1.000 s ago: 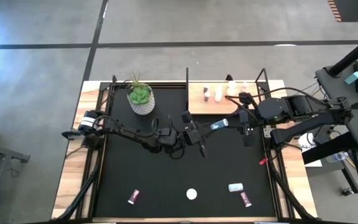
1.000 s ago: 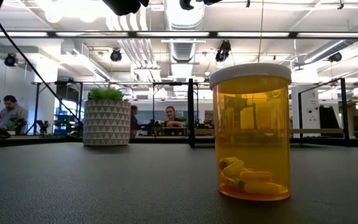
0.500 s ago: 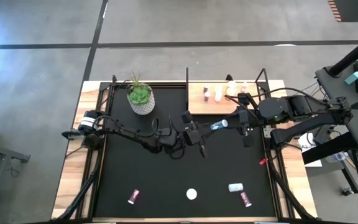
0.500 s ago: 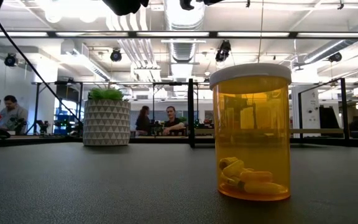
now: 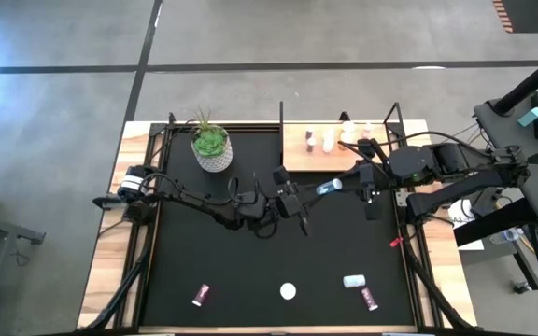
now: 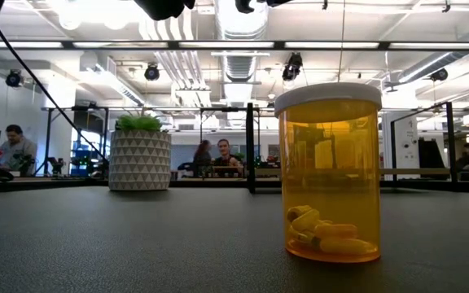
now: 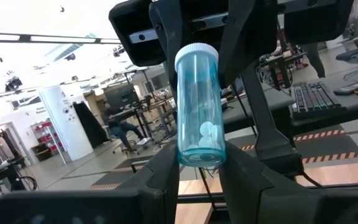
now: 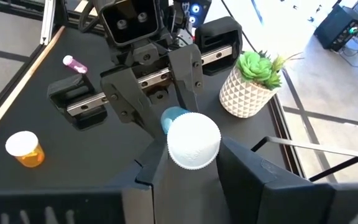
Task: Pick and place medicine bottles onto shelf by color
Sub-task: Put the blue pill bottle on the shelf aligned with the other blue pill bottles
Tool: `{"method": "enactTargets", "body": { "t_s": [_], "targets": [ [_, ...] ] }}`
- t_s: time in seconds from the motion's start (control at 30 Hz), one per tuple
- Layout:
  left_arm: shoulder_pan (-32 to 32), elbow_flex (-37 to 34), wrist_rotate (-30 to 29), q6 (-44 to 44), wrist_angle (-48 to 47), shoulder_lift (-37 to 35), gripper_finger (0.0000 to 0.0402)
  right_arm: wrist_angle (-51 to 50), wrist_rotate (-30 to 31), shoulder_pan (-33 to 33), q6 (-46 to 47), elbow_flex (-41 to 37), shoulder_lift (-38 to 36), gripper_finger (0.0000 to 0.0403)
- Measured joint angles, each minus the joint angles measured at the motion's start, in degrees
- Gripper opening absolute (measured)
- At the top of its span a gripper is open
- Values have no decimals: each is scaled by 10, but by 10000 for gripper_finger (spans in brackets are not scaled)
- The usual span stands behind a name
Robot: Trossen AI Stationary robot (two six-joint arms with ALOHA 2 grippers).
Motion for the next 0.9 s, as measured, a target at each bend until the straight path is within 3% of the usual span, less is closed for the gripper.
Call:
{"method": "enactTargets", "body": {
  "t_s": [0.17, 0.43, 0.57, 0.73, 0.9],
  "targets": [
    [0, 0, -1, -25, -2, 0, 100, 0, 1, 0, 9, 0, 0, 110],
    [1, -1, -85, -23, -21, 0, 202, 1, 9, 0, 22, 0, -1, 110],
    [1, -1, -228, 15, -55, 1, 236, -21, 72, -1, 50, 0, 0, 109],
    [2, -1, -442, 18, -141, 1, 244, -69, 142, -25, 127, 0, 15, 109],
    [0, -4, -499, 3, -218, 1, 244, -75, 144, -79, 205, 0, 55, 113]
  ]
}}
